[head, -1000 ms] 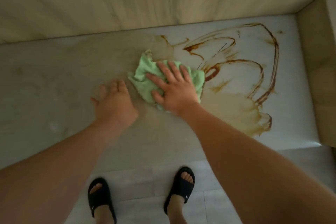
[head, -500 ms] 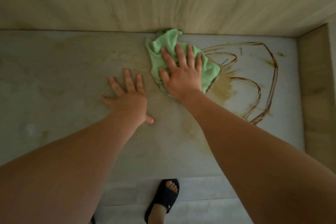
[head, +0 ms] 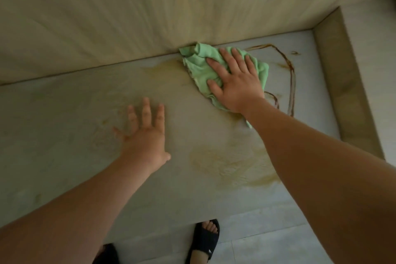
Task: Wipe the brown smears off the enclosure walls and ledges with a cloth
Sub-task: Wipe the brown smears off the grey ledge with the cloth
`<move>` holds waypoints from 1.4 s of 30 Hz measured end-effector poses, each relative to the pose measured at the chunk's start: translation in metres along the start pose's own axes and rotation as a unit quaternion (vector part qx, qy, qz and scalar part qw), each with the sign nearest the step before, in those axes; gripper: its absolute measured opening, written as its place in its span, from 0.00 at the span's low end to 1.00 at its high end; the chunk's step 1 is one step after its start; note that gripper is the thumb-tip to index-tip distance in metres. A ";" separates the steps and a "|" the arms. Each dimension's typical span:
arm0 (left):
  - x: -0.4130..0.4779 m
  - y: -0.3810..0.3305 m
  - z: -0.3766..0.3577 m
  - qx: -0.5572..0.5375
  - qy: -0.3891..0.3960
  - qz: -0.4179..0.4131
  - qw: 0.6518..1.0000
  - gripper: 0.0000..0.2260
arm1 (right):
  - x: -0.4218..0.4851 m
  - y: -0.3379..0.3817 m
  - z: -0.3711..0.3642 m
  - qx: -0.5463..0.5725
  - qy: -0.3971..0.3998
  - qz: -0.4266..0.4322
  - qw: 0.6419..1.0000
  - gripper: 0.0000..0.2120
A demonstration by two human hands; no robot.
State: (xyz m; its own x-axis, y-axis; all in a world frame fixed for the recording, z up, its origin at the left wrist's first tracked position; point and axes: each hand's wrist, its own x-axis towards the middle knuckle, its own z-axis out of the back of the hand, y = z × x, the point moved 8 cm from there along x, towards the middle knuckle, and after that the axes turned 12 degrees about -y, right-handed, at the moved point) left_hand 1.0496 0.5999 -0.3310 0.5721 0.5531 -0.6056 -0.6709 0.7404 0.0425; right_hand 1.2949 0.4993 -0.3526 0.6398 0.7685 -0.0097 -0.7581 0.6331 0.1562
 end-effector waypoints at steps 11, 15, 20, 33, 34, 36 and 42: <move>0.046 -0.075 -0.005 0.002 0.023 0.031 0.999 0.66 | 0.006 -0.143 0.022 -0.024 0.011 -0.046 0.999 0.30; 0.051 -0.076 -0.006 0.022 0.035 0.051 0.998 0.67 | -0.013 -0.147 0.022 -0.005 -0.020 -0.099 0.995 0.31; 0.055 -0.076 -0.005 0.033 0.041 0.084 0.995 0.69 | -0.071 -0.123 0.020 0.000 -0.032 -0.128 0.991 0.32; 0.039 -0.071 -0.003 0.007 -0.051 0.052 0.997 0.66 | -0.226 -0.074 0.004 -0.009 -0.047 0.050 0.998 0.28; 0.036 -0.068 -0.003 -0.005 -0.061 0.046 0.997 0.66 | -0.227 -0.087 0.007 -0.016 -0.052 -0.031 0.998 0.29; 0.031 -0.063 -0.002 -0.032 -0.081 0.021 0.996 0.63 | -0.241 -0.092 0.007 -0.034 -0.051 -0.161 0.985 0.31; -0.010 -0.027 -0.006 -0.120 -0.223 -0.064 0.965 0.33 | -0.259 -0.030 -0.005 -0.019 -0.033 -0.313 0.949 0.36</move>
State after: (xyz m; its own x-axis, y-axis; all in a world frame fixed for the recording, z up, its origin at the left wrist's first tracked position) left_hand 1.0589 0.5722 -0.3306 0.7677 0.6122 -0.1893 -0.6408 0.7331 -0.2279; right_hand 1.1516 0.2818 -0.3595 0.9720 0.2335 -0.0262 -0.2297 0.9677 0.1040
